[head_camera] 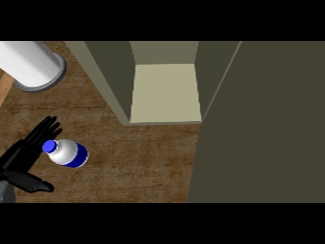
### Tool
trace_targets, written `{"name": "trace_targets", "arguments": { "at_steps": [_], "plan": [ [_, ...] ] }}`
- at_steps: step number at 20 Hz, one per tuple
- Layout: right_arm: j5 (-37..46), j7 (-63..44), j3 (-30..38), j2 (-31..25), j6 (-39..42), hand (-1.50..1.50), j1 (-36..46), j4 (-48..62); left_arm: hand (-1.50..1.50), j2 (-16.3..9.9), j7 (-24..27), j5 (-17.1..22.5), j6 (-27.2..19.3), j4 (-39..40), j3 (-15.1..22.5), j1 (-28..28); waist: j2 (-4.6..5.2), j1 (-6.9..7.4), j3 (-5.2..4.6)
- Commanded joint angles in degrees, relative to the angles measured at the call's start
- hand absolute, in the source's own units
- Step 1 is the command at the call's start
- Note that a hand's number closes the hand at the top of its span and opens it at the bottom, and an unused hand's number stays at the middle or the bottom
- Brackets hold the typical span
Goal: Pick up the bottled water, place it into the cabinet and close the cabinet
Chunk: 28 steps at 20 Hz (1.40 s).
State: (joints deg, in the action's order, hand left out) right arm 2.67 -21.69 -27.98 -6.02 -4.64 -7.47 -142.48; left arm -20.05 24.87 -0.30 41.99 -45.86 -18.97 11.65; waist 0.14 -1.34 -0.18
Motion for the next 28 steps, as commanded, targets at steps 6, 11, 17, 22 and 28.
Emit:
{"name": "trace_targets", "arguments": {
  "at_steps": [6, 11, 17, 22, 28],
  "plan": [
    [4.7, -3.1, 0.6, -0.8, -2.1, -1.50, 2.4, -3.9, -1.50, 0.1, 14.5, -4.1, -0.2, 14.4, 2.2, 5.3, 0.09, 0.20, -0.04],
    [5.9, -2.6, -3.7, -2.2, -2.6, -1.50, -2.1, -6.7, -1.50, 2.0, 18.5, -5.0, -3.9, 18.9, 3.2, 7.9, -0.07, -0.43, -0.05],
    [3.5, -3.4, 0.0, -2.8, -3.1, -1.50, 2.0, -5.3, -1.50, 0.5, 24.2, -5.4, -4.1, 24.9, 3.2, 9.0, 0.22, -0.26, -0.11],
    [3.2, 0.2, -2.3, -4.4, -2.6, -1.50, -2.4, -4.5, -1.50, 4.3, 24.4, -4.5, -7.0, 26.5, 3.2, 12.7, 0.11, -0.61, -0.05],
    [1.5, 1.1, -1.2, -5.1, -3.1, -1.50, -2.4, -3.8, 1.50, 4.6, 25.2, -3.7, -1.1, 26.7, 4.5, 12.9, 0.09, -0.40, -0.01]
  ]
}}
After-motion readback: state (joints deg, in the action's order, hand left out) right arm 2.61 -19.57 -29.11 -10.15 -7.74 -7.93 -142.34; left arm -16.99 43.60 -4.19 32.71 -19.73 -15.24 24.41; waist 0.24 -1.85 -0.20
